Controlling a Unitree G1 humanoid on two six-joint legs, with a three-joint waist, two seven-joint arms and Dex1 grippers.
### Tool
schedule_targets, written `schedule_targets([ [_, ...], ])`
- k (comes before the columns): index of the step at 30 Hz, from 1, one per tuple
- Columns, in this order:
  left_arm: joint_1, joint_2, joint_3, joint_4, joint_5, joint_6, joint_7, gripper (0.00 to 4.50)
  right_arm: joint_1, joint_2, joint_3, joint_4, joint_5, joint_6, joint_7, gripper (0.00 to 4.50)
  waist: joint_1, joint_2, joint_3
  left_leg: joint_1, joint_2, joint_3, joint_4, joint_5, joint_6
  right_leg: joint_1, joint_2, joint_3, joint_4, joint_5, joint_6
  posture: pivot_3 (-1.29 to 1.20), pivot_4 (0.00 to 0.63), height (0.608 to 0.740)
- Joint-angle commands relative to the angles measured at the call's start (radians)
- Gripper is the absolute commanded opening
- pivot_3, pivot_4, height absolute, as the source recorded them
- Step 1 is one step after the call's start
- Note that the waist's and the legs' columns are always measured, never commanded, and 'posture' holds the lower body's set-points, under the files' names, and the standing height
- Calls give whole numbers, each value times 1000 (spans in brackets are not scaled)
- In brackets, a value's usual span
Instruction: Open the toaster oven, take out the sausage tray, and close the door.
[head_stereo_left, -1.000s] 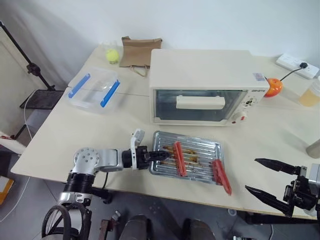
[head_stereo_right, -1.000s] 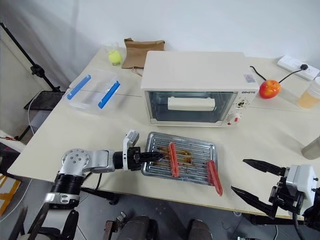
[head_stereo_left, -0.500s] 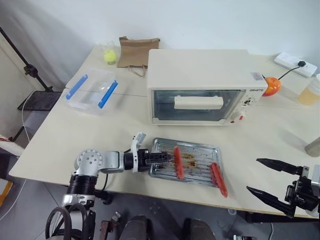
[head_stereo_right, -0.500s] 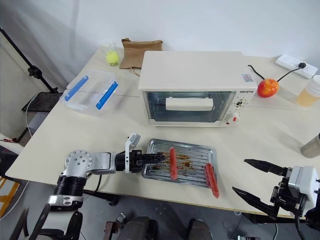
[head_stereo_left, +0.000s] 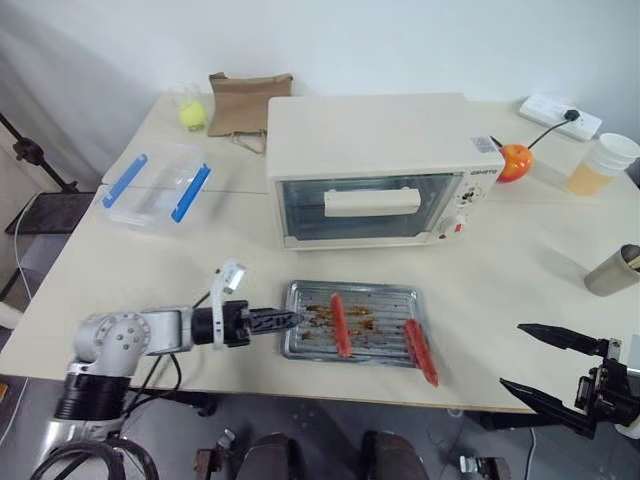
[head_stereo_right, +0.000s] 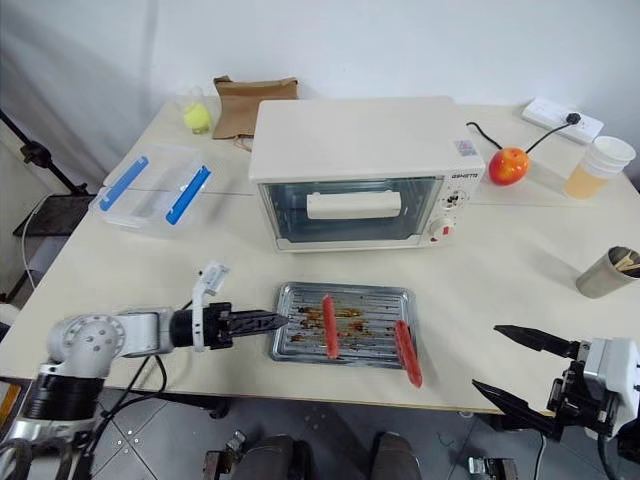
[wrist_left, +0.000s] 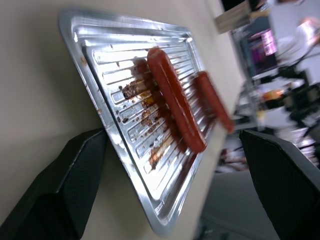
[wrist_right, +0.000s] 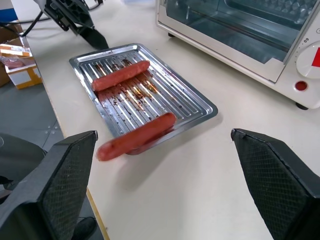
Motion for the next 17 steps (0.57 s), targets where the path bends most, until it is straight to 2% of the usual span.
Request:
schedule_targets([
  [1, 98, 79, 39, -19, 201, -367, -213, 4474, 6, -9, -18, 8, 3, -21, 20, 4500, 1, 0, 0, 0, 0, 1, -2, 1, 2, -1, 0, 1, 0, 0, -1, 0, 150, 740],
  [4, 209, 126, 129, 24, 315, -672, -365, 4474, -7, -14, -26, 34, 9, -21, 31, 4500, 2, -1, 1, -1, 2, 4, -4, 0, 0, -4, 0, -1, -1, -2, -4, 0, 150, 740],
  [7, 294, 130, 203, 59, 397, -918, -453, 4474, -28, -23, -35, 53, 15, -26, 44, 4500, 2, -1, 1, -1, 2, 5, -4, -3, 2, -5, -2, -4, -1, -2, -4, 0, 150, 740],
  [13, 404, 98, 305, 69, 457, -1128, -473, 4474, -29, -39, -43, 63, 20, -31, 88, 4500, 5, -2, 2, -1, 1, 6, -3, -8, 7, -5, -4, -7, -1, -2, -3, 0, 150, 740],
  [17, 429, 75, 317, 37, 449, -1120, -446, 4474, -32, -46, -33, 72, 11, -41, 110, 4500, 5, -3, 2, -1, 2, 7, -3, -9, 8, -3, -3, -9, 1, 1, 2, 0, 150, 740],
])
